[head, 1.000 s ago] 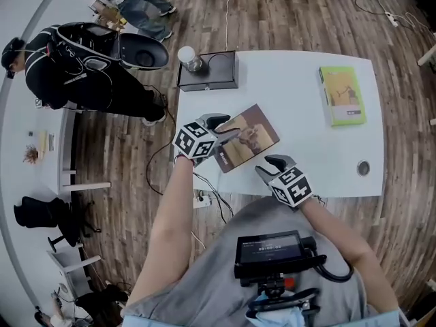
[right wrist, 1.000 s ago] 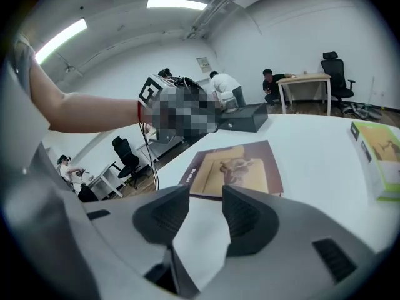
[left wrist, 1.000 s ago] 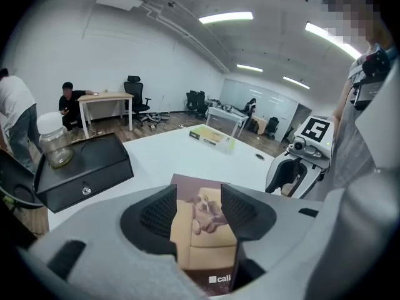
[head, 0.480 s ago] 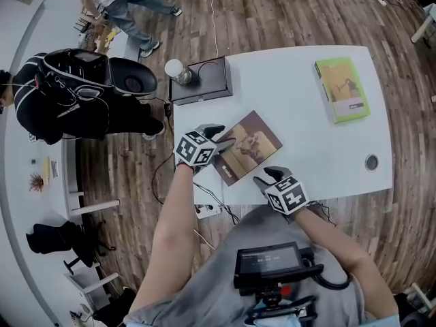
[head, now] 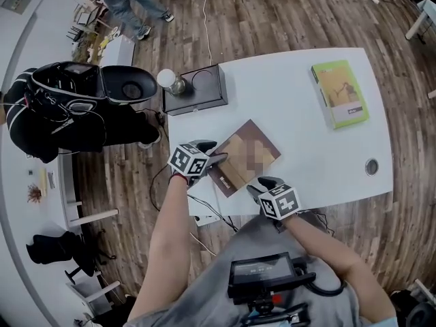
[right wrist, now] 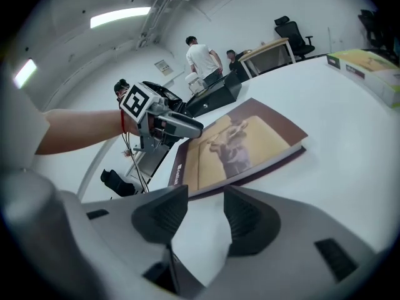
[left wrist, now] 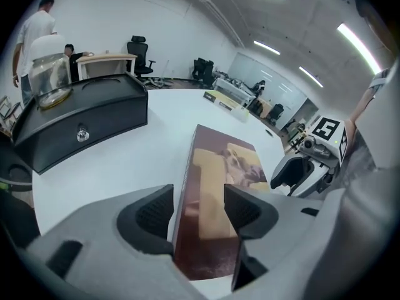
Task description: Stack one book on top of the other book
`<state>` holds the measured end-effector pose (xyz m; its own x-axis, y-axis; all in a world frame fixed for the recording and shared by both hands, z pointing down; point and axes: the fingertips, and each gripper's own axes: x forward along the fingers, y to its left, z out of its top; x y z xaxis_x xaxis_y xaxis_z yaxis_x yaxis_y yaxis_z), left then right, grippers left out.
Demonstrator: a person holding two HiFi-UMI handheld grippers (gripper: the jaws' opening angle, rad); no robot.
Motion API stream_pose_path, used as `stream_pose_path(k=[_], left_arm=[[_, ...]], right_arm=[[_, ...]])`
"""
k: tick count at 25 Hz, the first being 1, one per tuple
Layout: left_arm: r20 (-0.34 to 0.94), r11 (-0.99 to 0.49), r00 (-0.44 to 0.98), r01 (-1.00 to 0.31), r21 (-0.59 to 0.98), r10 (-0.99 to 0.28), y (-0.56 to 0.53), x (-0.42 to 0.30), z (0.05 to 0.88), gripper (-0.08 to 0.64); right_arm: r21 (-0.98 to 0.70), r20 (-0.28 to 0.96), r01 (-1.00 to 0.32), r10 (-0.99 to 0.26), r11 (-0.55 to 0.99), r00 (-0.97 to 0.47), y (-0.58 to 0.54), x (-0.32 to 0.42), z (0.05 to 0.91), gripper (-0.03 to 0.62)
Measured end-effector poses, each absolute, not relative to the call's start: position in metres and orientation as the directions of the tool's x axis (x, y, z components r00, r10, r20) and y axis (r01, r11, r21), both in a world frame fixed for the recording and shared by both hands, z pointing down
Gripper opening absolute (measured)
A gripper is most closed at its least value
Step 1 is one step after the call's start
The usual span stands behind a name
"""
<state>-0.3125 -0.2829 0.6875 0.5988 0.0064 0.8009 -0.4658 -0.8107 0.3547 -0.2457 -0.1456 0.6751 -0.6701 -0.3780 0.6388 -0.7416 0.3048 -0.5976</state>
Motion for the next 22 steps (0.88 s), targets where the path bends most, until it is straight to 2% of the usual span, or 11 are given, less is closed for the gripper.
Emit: stream_pose_path(k=[6,13,22], left_arm=[[0.813,-0.794,0.582,-0.481,0.372,0.029,-0.277,-0.315,0.698,0.241],[0.798,-0.725,0.603,-0.553,0.411,-0.007,-0.265,-0.314,0.697,0.241],[0.755,-0.678,0.656,-0.567,0.468,-0.028,-0.203,-0.277,0.7,0.241]], right_arm=[[-0.629,0.644,-0.738,-0.368,0.245,-0.671,-0.155,-0.246,0.683,0.156],[-0.631,0.652,-0.743,-0.368,0.221,-0.663,-0.161,-0.233,0.685,0.156],[-0.489,0.731,-0.831,-0.395,0.264,-0.556,-0.174,-0.162,0.692,0.156]])
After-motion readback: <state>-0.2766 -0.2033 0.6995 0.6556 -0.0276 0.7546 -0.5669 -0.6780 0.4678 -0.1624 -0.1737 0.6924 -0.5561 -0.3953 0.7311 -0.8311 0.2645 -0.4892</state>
